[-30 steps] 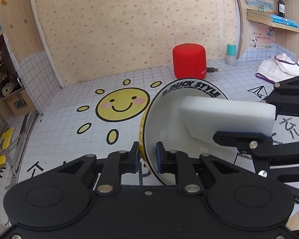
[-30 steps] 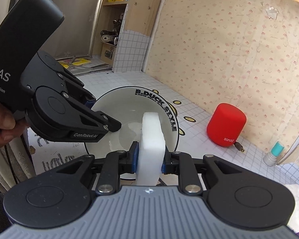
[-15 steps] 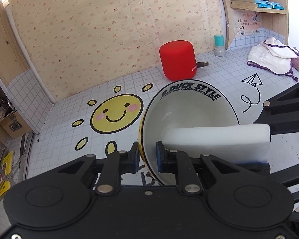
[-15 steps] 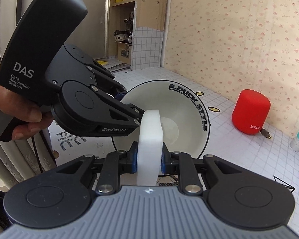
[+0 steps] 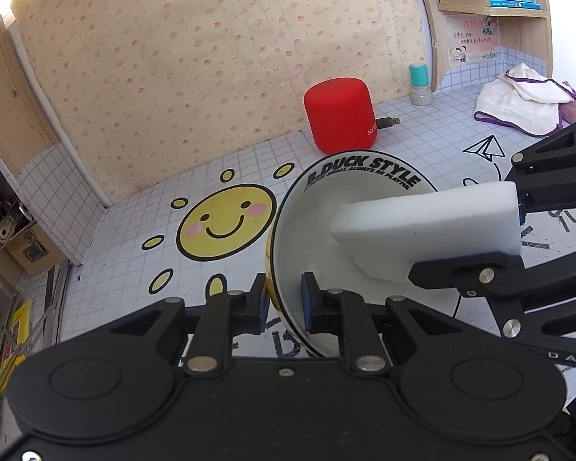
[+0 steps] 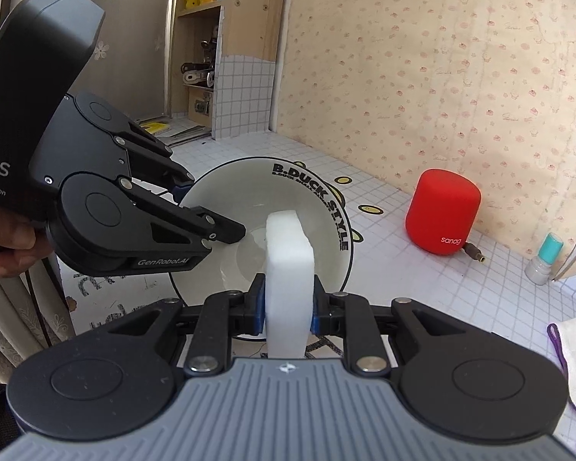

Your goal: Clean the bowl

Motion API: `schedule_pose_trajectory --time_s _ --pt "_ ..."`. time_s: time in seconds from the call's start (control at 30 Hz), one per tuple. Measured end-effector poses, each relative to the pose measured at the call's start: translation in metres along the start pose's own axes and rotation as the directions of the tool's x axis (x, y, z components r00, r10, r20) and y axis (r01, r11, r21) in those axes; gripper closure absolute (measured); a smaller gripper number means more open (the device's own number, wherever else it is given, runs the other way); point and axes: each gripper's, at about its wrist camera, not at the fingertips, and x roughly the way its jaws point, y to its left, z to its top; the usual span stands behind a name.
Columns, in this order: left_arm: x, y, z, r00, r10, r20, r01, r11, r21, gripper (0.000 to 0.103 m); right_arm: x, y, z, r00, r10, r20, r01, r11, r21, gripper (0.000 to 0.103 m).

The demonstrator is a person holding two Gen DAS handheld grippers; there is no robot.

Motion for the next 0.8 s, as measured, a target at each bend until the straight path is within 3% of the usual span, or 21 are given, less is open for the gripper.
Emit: schedule_pose_trajectory --time_s 0.13,0.23,0.4,0.53,0.6,0.8 --pt "-0.001 -0.002 -0.001 1.0 0.012 -0.001 -0.012 1.0 -0.005 0.084 0.003 0.002 -0.002 1.0 0.009 -0.012 -0.009 1.0 0.001 0.077" --pt "-0.002 -0.003 -0.001 1.0 0.023 -0.002 -0.023 1.0 -0.019 0.084 0.002 0.004 -0.003 1.0 0.026 -0.005 -0.026 1.0 -0.002 0.064" --pt "-0.003 -0.005 -0.004 0.999 0.032 -0.009 -0.032 0.999 -0.034 0.082 0.002 0.006 -0.004 1.0 0.023 0.009 -0.023 1.0 -0.014 0.063" --pt "-0.006 -0.006 -0.009 0.999 0.027 -0.019 -0.028 0.997 -0.065 0.077 0.0 0.004 -0.005 0.999 0.018 0.039 -0.018 1.0 0.004 0.065" --pt "-0.006 -0.006 -0.011 0.999 0.022 -0.026 -0.025 0.996 -0.086 0.073 -0.001 0.001 -0.005 0.998 0.027 0.052 -0.028 0.999 0.018 0.079" --pt "-0.008 -0.004 -0.016 1.0 0.008 -0.026 -0.012 0.982 -0.191 0.071 0.0 -0.001 -0.007 0.997 0.068 0.046 -0.07 0.997 0.043 0.079"
